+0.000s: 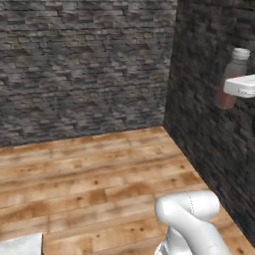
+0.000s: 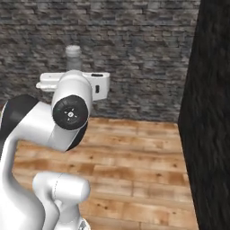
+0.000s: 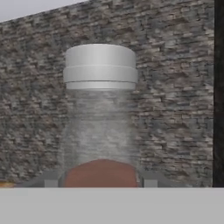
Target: Take the cinnamon bottle from the cabinet and place it on the dining table, next to the plate with the cupcake. Then take the chocolate from the dining counter and place it on the cupcake plate.
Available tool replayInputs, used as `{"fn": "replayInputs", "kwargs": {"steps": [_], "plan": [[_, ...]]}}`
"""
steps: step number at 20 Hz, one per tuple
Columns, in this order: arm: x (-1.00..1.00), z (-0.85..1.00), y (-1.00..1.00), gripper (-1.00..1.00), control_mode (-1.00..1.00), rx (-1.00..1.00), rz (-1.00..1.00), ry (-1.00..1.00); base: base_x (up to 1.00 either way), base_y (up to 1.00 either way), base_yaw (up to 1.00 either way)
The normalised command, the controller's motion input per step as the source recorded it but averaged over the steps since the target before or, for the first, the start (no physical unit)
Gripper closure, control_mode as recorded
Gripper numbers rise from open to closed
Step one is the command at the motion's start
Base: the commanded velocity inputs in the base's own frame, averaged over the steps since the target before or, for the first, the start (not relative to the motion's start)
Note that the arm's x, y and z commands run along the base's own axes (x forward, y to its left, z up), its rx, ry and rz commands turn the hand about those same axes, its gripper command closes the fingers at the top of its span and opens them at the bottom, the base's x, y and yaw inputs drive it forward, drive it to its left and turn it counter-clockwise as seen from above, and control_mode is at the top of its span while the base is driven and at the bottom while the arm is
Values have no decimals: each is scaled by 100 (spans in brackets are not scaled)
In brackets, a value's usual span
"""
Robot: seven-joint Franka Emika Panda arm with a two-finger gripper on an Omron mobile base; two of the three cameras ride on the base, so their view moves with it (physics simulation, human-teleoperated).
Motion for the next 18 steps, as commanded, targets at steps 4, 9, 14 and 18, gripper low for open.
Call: {"fn": "replayInputs", "kwargs": {"steps": [4, 9, 14, 18], "plan": [[0, 0, 0, 100, 100, 0, 0, 0, 100, -8, 61], [0, 0, 0, 100, 100, 0, 0, 0, 100, -7, 70], [0, 0, 0, 100, 100, 0, 0, 0, 100, -7, 71], [0, 0, 0, 100, 100, 0, 0, 0, 92, -7, 76]]}}
